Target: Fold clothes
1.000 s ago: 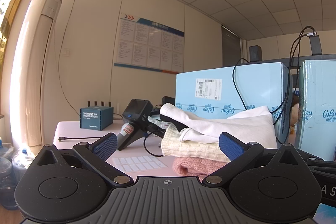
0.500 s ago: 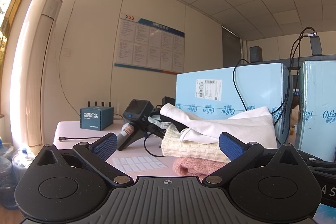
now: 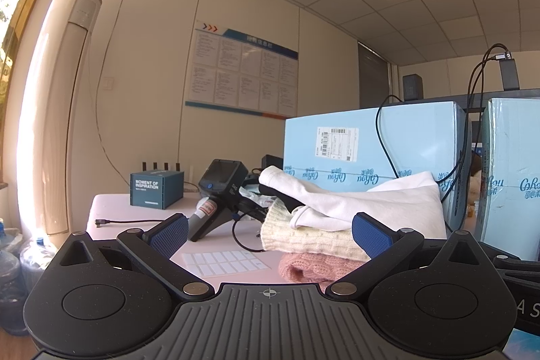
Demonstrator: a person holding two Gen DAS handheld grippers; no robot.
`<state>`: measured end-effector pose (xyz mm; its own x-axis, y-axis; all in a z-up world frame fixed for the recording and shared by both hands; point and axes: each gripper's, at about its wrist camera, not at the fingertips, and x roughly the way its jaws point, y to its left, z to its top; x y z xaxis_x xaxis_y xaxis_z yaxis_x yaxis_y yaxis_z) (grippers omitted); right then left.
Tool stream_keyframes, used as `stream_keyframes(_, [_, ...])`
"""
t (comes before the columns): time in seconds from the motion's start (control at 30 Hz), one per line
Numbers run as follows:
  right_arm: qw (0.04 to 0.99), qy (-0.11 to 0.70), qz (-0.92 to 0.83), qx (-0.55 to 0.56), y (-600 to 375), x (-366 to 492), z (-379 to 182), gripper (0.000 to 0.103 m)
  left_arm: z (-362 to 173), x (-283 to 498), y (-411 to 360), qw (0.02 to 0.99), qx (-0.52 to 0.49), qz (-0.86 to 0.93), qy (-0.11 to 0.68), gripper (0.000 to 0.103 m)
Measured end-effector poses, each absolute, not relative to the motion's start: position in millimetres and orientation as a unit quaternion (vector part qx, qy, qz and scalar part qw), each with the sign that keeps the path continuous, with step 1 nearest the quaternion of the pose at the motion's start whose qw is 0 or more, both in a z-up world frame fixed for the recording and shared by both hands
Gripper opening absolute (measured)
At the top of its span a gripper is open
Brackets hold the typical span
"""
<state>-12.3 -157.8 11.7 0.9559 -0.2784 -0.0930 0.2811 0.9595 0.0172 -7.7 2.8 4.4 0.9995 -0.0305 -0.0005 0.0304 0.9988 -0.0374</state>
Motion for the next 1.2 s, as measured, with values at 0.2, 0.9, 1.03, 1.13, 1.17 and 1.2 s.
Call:
stream_keyframes(0.2, [0.989,0.044,-0.141,0.014,-157.8,-12.4,11.6,0.103,4.9,-6.2,2.3,1.0,-0.017,-0.013,0.006,0.103])
stream_keyframes(0.9, [0.989,0.044,-0.139,0.015,-158.7,-12.5,11.4,0.103,4.7,-4.8,2.6,1.0,-0.018,-0.022,0.011,0.103])
stream_keyframes(1.03, [0.989,0.044,-0.139,0.015,-158.8,-12.5,11.3,0.103,4.6,-4.8,2.6,1.0,-0.018,-0.022,0.01,0.103])
stream_keyframes(1.13, [0.989,0.044,-0.139,0.015,-158.8,-12.5,11.3,0.103,4.5,-4.8,2.6,1.0,-0.019,-0.022,0.01,0.103])
stream_keyframes(1.17, [0.989,0.044,-0.139,0.015,-158.8,-12.5,11.3,0.103,4.4,-4.7,2.6,1.0,-0.019,-0.022,0.01,0.103])
stream_keyframes(1.2, [0.989,0.044,-0.139,0.015,-158.7,-12.5,11.2,0.103,4.4,-4.7,2.7,1.0,-0.019,-0.022,0.01,0.103])
